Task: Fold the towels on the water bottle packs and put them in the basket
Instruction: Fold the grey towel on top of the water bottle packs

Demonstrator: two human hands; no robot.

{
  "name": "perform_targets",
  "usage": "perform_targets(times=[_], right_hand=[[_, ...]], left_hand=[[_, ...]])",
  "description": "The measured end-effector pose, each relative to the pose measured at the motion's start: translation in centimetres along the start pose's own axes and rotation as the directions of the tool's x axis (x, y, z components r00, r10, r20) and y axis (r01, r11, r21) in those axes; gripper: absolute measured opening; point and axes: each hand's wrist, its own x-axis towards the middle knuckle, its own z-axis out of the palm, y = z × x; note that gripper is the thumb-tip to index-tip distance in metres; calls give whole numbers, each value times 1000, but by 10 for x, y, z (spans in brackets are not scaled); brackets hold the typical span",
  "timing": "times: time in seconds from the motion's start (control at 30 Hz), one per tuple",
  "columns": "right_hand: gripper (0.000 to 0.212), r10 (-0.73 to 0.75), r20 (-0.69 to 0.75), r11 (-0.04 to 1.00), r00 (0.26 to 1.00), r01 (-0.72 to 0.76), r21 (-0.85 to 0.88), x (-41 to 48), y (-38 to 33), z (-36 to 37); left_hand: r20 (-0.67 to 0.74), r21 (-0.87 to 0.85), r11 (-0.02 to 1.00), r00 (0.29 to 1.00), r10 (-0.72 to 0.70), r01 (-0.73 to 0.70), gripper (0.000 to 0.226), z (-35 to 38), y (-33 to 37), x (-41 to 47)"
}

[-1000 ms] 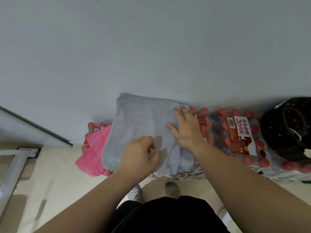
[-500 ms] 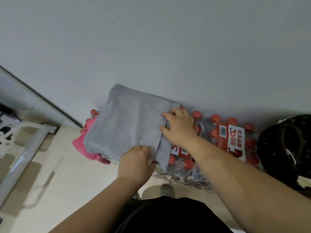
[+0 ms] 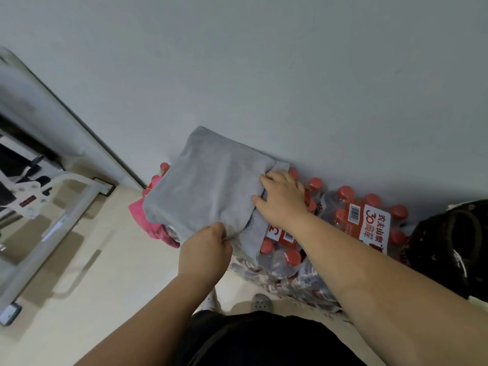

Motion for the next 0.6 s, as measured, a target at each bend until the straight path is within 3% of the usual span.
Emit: perform_targets(times=[0.1, 0.23, 0.33, 0.4, 0.47, 0.53, 0.6], right_hand=[[62, 0, -51, 999, 999, 2, 48, 2, -5, -13], [54, -53, -259, 991, 964, 82, 104, -2, -8, -42], [52, -33, -370, 994, 928, 70, 85, -10, 0, -49], [58, -9, -292, 999, 956, 21, 39, -15, 9, -43], [70, 20, -61, 998, 998, -23, -55, -18, 16, -30], [79, 51, 115, 992, 992, -37, -125, -23, 20, -16], [78, 51, 116, 990, 992, -35, -135, -28, 17, -6]], left_hand=[[-40, -90, 996, 999, -6, 3, 5, -17, 2, -1], [-121, -235, 970, 992, 30, -58, 20, -45, 15, -7], [-79, -272, 955, 992, 98, -116, 12, -46, 32, -13], [30, -239, 963, 990, 136, -125, 5, -32, 41, -13], [163, -170, 978, 976, 145, -117, 7, -13, 45, -10], [244, -97, 986, 958, 154, -134, 8, 3, 44, -6], [254, -74, 988, 955, 151, -137, 19, 7, 41, -5]])
